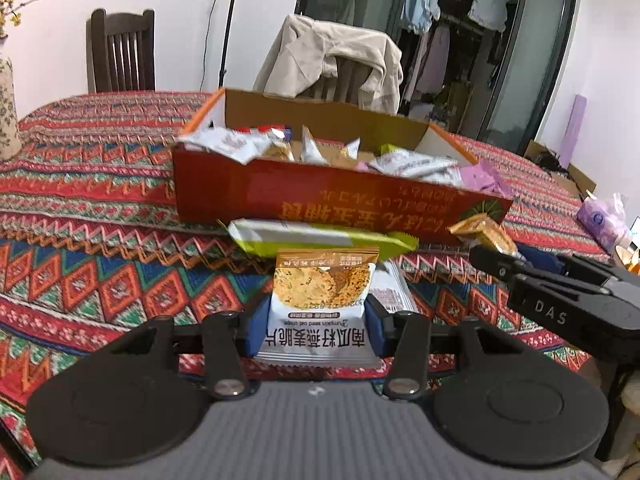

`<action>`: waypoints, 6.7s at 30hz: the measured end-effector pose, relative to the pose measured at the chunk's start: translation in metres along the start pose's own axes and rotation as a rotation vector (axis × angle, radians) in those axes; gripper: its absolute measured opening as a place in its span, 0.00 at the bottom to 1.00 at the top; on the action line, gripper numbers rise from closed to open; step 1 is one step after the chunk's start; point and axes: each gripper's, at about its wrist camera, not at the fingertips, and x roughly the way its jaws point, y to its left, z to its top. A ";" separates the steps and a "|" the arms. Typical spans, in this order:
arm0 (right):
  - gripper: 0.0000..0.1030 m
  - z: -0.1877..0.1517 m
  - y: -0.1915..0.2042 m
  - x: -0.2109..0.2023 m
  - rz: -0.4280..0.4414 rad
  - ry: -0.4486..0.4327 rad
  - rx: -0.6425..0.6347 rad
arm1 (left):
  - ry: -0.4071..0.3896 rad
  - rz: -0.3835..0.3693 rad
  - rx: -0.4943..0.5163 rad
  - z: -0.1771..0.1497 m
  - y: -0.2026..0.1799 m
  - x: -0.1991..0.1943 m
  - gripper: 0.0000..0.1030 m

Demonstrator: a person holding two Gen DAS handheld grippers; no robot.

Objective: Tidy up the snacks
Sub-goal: 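Carry both cracker packets into the orange box and open both grippers, then withdraw both grippers from the box back toward the snack pile, then grasp the white snack packet on the tablecloth with the right gripper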

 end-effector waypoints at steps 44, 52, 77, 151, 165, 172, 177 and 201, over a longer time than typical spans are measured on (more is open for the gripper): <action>0.38 0.073 0.025 -0.021 -0.016 -0.116 0.024 | -0.264 0.033 0.053 0.091 -0.003 -0.043 0.48; 0.38 0.101 0.020 0.015 -0.042 -0.121 0.031 | -0.251 0.062 0.025 0.121 -0.004 -0.010 0.48; 0.43 0.088 -0.009 0.098 -0.072 -0.073 0.103 | -0.278 0.152 0.012 0.122 0.010 0.080 0.54; 1.00 0.006 0.100 0.077 0.054 0.242 -0.043 | -0.117 0.166 -0.084 0.013 0.103 -0.017 1.00; 0.80 0.004 0.102 0.064 0.116 0.215 -0.085 | -0.111 0.168 -0.109 0.012 0.107 -0.016 1.00; 0.63 0.002 0.109 0.053 0.140 0.195 -0.129 | -0.115 0.150 -0.118 0.012 0.108 -0.017 1.00; 0.44 0.003 0.105 0.048 0.154 0.189 -0.114 | -0.112 0.145 -0.123 0.013 0.109 -0.017 1.00; 0.44 0.022 -0.026 0.011 -0.048 0.052 0.080 | -0.071 0.212 -0.073 0.016 0.095 -0.007 1.00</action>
